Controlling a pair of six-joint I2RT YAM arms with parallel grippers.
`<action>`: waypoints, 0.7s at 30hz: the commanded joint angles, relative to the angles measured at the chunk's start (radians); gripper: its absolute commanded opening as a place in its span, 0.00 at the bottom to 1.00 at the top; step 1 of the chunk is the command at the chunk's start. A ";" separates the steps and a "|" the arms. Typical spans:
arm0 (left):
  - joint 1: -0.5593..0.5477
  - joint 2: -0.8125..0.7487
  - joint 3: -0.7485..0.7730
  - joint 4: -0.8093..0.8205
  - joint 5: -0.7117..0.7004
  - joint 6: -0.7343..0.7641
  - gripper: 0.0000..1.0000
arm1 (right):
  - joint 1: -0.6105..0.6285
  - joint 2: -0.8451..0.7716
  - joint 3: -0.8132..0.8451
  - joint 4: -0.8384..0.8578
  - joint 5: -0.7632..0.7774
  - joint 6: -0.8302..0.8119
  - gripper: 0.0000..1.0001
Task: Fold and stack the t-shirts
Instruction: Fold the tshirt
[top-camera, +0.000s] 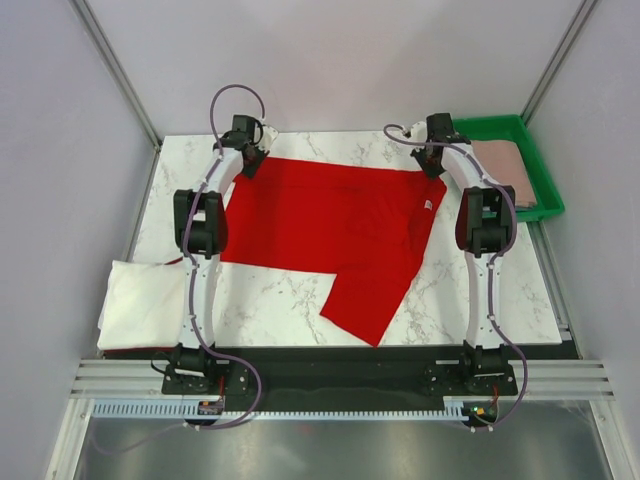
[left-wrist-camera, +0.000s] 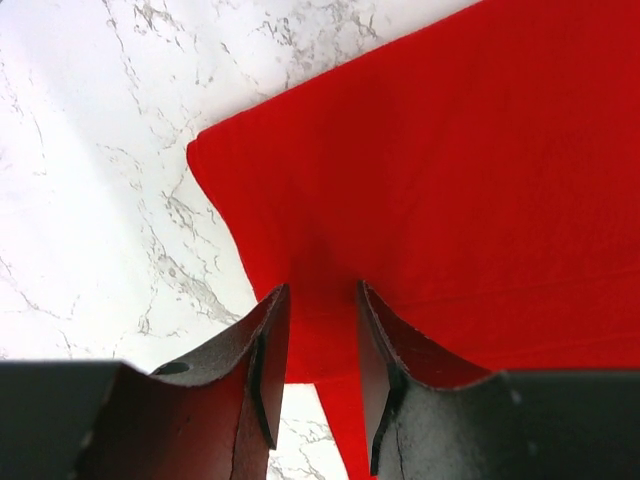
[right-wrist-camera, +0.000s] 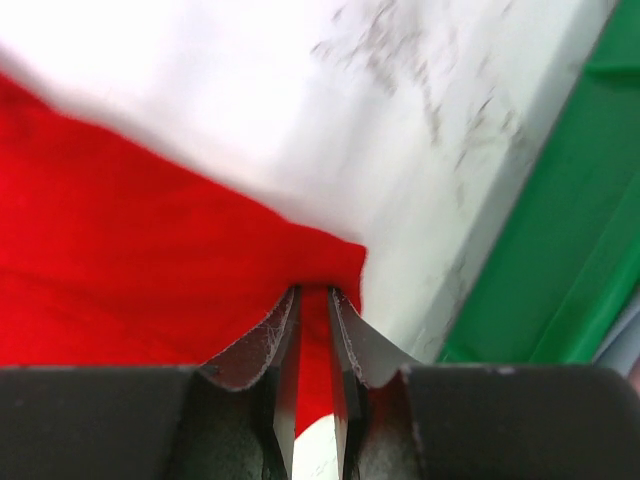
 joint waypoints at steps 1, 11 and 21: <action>-0.004 0.034 0.028 -0.035 -0.039 0.039 0.40 | -0.004 0.077 0.116 0.011 0.046 -0.020 0.24; -0.004 0.057 0.045 -0.045 -0.059 0.034 0.39 | -0.006 0.214 0.271 0.153 0.106 -0.079 0.28; -0.011 0.103 0.120 -0.031 -0.074 0.036 0.38 | -0.004 0.274 0.349 0.354 0.098 -0.047 0.35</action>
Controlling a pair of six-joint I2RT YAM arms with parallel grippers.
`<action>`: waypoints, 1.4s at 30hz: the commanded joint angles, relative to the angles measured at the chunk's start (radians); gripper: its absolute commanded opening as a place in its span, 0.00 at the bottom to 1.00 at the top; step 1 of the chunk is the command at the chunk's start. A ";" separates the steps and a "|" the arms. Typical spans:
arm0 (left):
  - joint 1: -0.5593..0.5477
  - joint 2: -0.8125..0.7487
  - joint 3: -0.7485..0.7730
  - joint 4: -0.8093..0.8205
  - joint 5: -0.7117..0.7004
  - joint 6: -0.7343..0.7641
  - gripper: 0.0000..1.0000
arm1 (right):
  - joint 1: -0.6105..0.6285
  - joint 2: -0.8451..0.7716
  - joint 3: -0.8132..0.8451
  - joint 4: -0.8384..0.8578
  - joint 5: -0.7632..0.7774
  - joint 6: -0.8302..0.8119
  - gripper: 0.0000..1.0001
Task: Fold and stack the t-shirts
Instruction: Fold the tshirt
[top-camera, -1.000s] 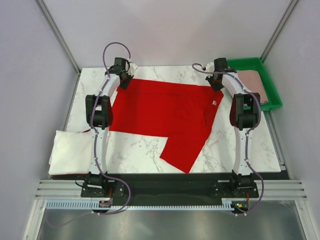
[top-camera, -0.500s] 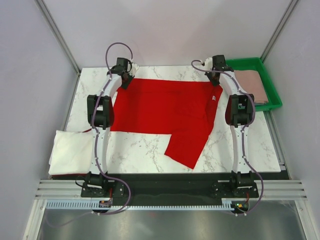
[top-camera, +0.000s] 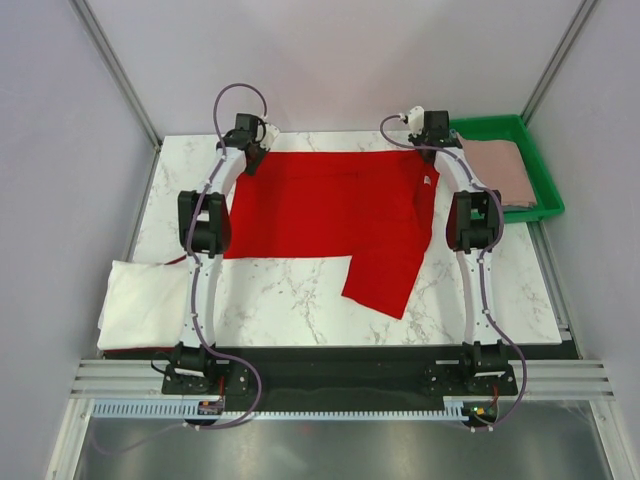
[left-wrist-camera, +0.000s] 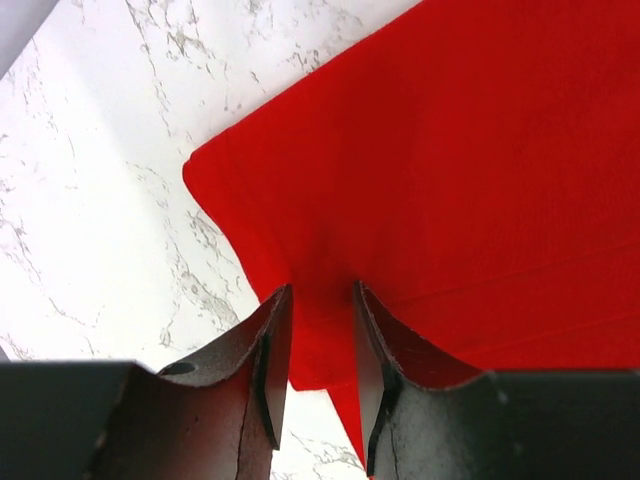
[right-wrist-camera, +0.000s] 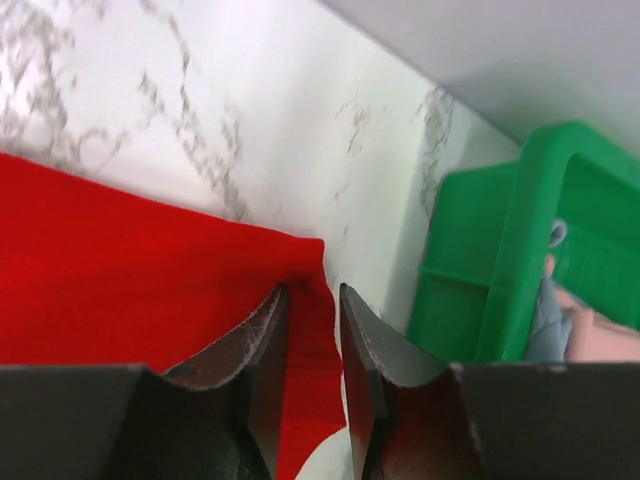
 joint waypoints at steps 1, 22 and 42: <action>0.000 0.046 0.040 -0.022 -0.020 0.025 0.38 | -0.002 0.045 0.071 0.098 0.013 0.021 0.35; -0.015 -0.760 -0.651 -0.019 0.148 -0.194 0.61 | 0.003 -0.936 -0.834 -0.138 -0.594 -0.041 0.48; 0.017 -0.980 -1.017 -0.055 0.216 -0.165 0.54 | 0.309 -1.567 -1.689 -0.416 -0.634 -0.679 0.46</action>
